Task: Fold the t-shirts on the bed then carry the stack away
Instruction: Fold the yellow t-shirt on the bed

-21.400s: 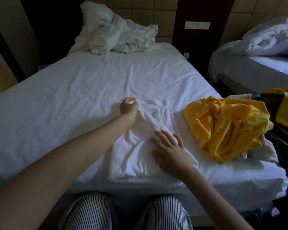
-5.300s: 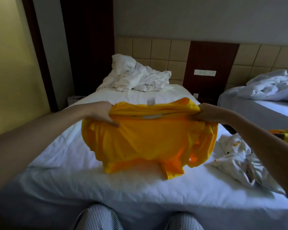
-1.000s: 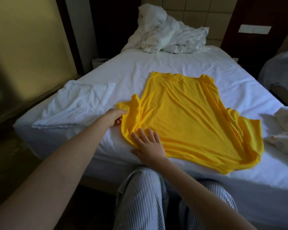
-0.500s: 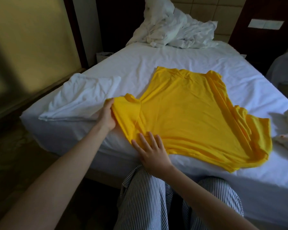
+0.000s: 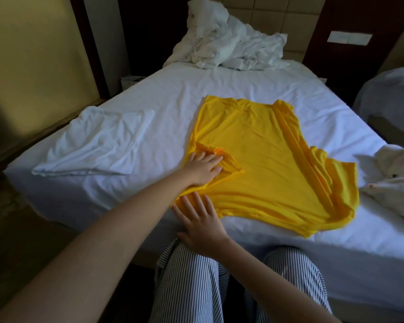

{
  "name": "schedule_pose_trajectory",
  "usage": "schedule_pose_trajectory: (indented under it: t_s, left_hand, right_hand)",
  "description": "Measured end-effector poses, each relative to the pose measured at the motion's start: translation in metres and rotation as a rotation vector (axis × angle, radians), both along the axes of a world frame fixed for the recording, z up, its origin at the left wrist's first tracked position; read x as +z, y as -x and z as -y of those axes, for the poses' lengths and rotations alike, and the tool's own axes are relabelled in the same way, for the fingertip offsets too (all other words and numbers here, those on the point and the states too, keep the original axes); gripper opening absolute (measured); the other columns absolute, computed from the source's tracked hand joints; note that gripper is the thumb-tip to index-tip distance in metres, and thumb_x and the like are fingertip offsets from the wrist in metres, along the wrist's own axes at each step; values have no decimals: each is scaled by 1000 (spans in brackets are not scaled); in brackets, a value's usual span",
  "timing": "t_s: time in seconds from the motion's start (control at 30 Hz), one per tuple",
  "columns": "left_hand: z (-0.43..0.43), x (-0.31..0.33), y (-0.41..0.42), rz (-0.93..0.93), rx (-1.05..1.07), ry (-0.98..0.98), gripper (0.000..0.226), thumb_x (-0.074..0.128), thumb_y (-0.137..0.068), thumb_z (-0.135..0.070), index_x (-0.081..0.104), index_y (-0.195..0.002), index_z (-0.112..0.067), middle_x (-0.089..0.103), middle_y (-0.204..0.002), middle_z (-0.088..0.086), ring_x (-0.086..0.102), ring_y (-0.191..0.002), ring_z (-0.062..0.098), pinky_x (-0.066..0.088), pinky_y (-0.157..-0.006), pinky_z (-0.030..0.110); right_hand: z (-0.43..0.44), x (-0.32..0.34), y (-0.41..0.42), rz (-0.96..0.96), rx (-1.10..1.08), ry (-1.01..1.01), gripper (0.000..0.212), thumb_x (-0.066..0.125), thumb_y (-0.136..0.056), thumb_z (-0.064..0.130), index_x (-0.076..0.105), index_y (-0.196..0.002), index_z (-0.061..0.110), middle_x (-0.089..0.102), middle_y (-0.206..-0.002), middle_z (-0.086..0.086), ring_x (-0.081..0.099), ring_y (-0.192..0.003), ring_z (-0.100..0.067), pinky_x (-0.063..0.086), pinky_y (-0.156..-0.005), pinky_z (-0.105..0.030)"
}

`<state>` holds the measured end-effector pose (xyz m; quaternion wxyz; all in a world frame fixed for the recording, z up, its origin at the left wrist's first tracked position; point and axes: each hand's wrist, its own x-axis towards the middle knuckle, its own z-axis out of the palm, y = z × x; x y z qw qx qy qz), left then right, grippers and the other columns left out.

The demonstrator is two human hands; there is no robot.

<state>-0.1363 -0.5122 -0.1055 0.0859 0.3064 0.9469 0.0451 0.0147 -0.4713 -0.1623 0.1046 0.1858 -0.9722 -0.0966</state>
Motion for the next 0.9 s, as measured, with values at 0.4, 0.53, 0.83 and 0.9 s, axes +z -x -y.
schedule_pose_trajectory:
  t_s: [0.4,0.53,0.83,0.9]
  left_hand:
    - [-9,-4,-16,-60,26,-84,54,23,-99,-50,8,-150,-37,2,-160,-4,-2,-146,27,-1,-116,48]
    - [-17,-4,-39,9,-56,-67,53,27,-101,-45,14,-150,-31,4,-160,-1,-1,-146,27,0,-116,47]
    - [-158,45,-38,291,-290,-306,32,48,-98,-23,64,-107,3,64,-113,20,54,-100,17,40,-88,32]
    - [-200,53,-55,340,-289,-431,26,53,-89,-32,65,-94,-10,64,-95,14,51,-92,14,41,-81,30]
  right_hand:
    - [-43,3,-10,-143,224,174,53,33,-84,48,62,-122,26,61,-128,4,56,-119,-23,46,-94,-46]
    - [-111,17,-29,-371,130,327,39,41,-87,36,59,-119,24,65,-121,3,60,-114,-22,31,-101,-42]
    - [-265,37,-61,-470,-853,716,59,37,-80,47,56,-125,15,55,-131,-8,42,-128,-33,25,-106,-48]
    - [-276,26,-72,-318,-1034,758,81,35,-76,65,39,-139,13,37,-146,-10,25,-137,-31,12,-111,-46]
